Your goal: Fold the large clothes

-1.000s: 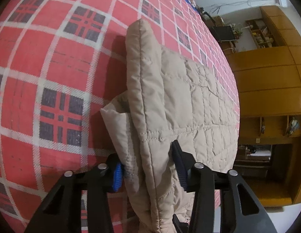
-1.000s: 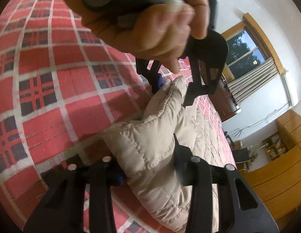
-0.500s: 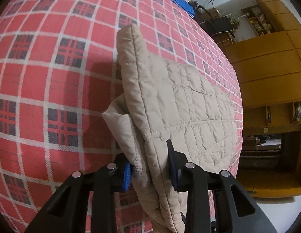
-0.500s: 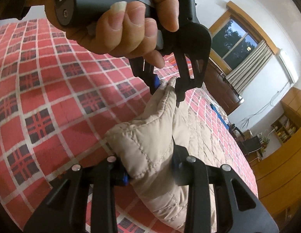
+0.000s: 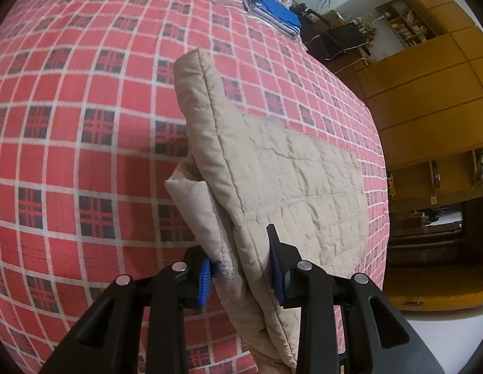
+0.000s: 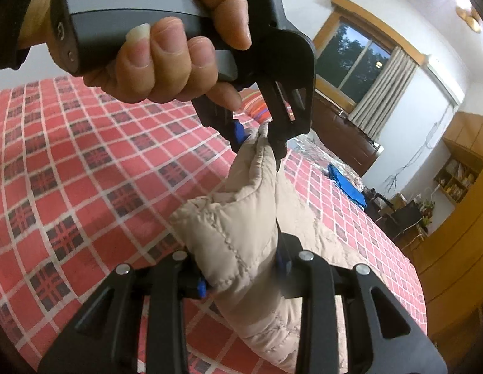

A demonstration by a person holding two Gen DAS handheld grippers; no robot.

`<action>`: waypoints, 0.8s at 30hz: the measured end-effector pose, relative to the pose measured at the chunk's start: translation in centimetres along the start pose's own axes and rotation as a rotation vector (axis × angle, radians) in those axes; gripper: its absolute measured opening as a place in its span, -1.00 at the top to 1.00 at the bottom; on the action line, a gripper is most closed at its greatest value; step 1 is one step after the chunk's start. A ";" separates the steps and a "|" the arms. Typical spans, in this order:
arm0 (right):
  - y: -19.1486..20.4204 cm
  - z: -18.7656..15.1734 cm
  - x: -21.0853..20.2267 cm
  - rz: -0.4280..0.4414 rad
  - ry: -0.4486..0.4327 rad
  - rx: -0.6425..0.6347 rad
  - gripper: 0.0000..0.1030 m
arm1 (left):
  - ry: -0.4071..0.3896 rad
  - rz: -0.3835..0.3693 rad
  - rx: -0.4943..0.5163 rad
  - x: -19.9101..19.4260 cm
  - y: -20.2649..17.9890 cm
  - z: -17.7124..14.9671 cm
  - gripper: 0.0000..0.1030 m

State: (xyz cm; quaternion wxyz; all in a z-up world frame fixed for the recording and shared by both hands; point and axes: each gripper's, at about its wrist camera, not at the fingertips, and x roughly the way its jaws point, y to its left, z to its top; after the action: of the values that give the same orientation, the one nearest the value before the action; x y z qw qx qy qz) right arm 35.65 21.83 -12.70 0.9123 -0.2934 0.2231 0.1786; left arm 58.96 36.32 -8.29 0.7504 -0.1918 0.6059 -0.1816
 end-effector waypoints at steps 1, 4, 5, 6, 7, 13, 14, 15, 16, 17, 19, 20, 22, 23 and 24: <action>-0.3 0.1 0.0 -0.001 -0.005 0.013 0.40 | -0.004 0.001 0.006 -0.4 -0.4 0.2 0.40; -1.5 0.3 -0.4 -0.003 -0.018 0.051 0.41 | -0.012 0.015 0.024 -1.0 -1.7 0.5 0.40; -1.9 0.3 -0.5 -0.003 -0.022 0.065 0.41 | -0.015 0.021 0.032 -1.3 -2.3 0.6 0.40; -2.3 0.3 -0.6 -0.002 -0.025 0.078 0.41 | -0.019 0.024 0.039 -1.5 -2.9 0.6 0.40; -2.7 0.3 -0.8 -0.002 -0.028 0.091 0.41 | -0.022 0.026 0.043 -1.6 -3.4 0.6 0.40; -4.8 0.1 -1.9 -0.015 -0.047 0.142 0.41 | -0.036 0.043 0.075 -2.3 -6.6 0.9 0.40; -5.1 0.1 -2.1 -0.016 -0.049 0.147 0.41 | -0.037 0.045 0.077 -2.4 -6.9 0.9 0.40; -5.4 0.1 -2.3 -0.020 -0.053 0.154 0.42 | -0.040 0.047 0.082 -2.5 -7.5 0.9 0.40; -5.8 0.0 -2.5 -0.023 -0.056 0.161 0.42 | -0.042 0.050 0.086 -2.6 -8.1 1.0 0.40; -6.1 0.0 -2.7 -0.024 -0.059 0.167 0.42 | -0.044 0.053 0.089 -2.6 -8.4 0.9 0.40; -6.8 -0.1 -3.1 -0.030 -0.066 0.180 0.42 | -0.047 0.061 0.097 -2.8 -9.4 1.0 0.40; -7.0 -0.1 -3.2 -0.032 -0.069 0.186 0.42 | -0.048 0.067 0.102 -2.8 -9.9 1.0 0.40; -7.8 -0.2 -3.6 -0.036 -0.075 0.202 0.42 | -0.051 0.074 0.112 -3.0 -11.0 1.1 0.40; -8.2 -0.3 -3.8 -0.038 -0.079 0.213 0.42 | -0.052 0.078 0.119 -3.0 -11.6 1.1 0.40; -8.6 -0.4 -4.0 -0.042 -0.084 0.224 0.42 | -0.053 0.083 0.127 -3.0 -12.3 1.1 0.40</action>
State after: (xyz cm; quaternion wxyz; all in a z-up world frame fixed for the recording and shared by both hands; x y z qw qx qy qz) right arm 36.09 14.16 -7.02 0.9514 -0.1866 0.1971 0.1457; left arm 58.97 27.36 0.67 0.7838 -0.1233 0.5805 -0.1830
